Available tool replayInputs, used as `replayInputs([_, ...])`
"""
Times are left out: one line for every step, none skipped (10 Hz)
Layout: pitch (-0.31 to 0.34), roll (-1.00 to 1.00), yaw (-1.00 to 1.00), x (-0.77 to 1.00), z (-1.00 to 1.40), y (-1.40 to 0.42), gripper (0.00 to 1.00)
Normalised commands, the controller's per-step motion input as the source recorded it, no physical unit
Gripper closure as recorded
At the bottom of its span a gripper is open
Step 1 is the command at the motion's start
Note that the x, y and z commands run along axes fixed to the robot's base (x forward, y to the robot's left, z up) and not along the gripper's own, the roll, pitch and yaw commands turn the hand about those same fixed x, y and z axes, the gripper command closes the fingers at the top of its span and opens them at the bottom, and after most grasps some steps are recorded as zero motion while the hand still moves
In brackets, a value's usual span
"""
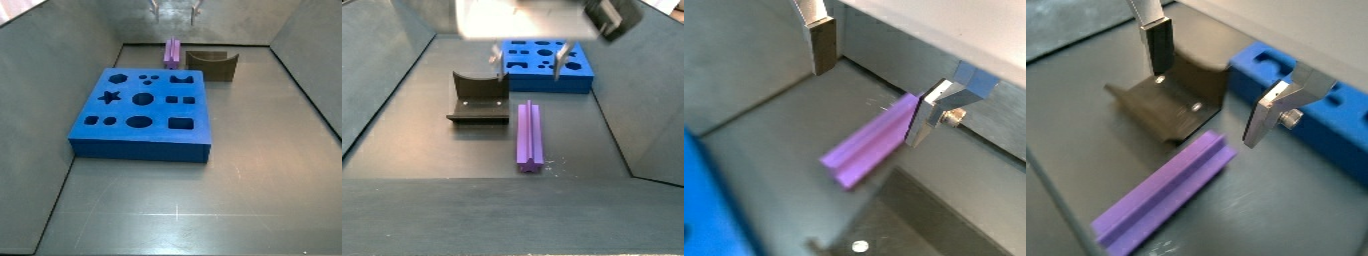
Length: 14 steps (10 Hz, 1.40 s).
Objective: Pick up the star object. Move up. Place the star object on the fixture. Regrasp the star object. Move to above the board. Insert the star object.
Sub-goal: Pick up the star object.
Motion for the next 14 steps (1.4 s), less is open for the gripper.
replayInputs([0.054,-0.09,-0.1,0.37,-0.94,0.6,0.0])
replayInputs([0.047,-0.13,-0.14,0.26,-0.87,0.6,0.0])
replayInputs([0.001,-0.25,-0.15,0.03,-0.68,0.49,0.0])
replayInputs([-0.03,-0.37,-0.01,-0.13,-0.49,0.56,0.0])
replayInputs([-0.089,-0.44,0.0,-0.25,-0.32,0.45,0.0])
replayInputs([-0.1,-0.38,0.07,-0.24,-0.36,0.25,0.0])
replayInputs([-0.036,-0.26,0.04,-0.03,-0.35,0.0,0.0])
replayInputs([-0.01,-0.16,0.01,0.0,-0.34,-0.22,0.0])
replayInputs([-0.047,-0.16,0.0,-0.06,-0.39,-0.14,0.0])
replayInputs([-0.067,-0.13,0.0,-0.15,-0.32,0.0,0.0])
replayInputs([-0.05,-0.09,0.0,-0.15,-0.23,0.0,0.0])
replayInputs([-0.051,0.0,0.04,-0.14,-0.21,-0.2,0.0])
replayInputs([-0.034,0.0,0.03,-0.12,-0.1,-0.18,0.0])
replayInputs([-0.034,0.0,0.0,-0.15,-0.06,-0.08,0.0])
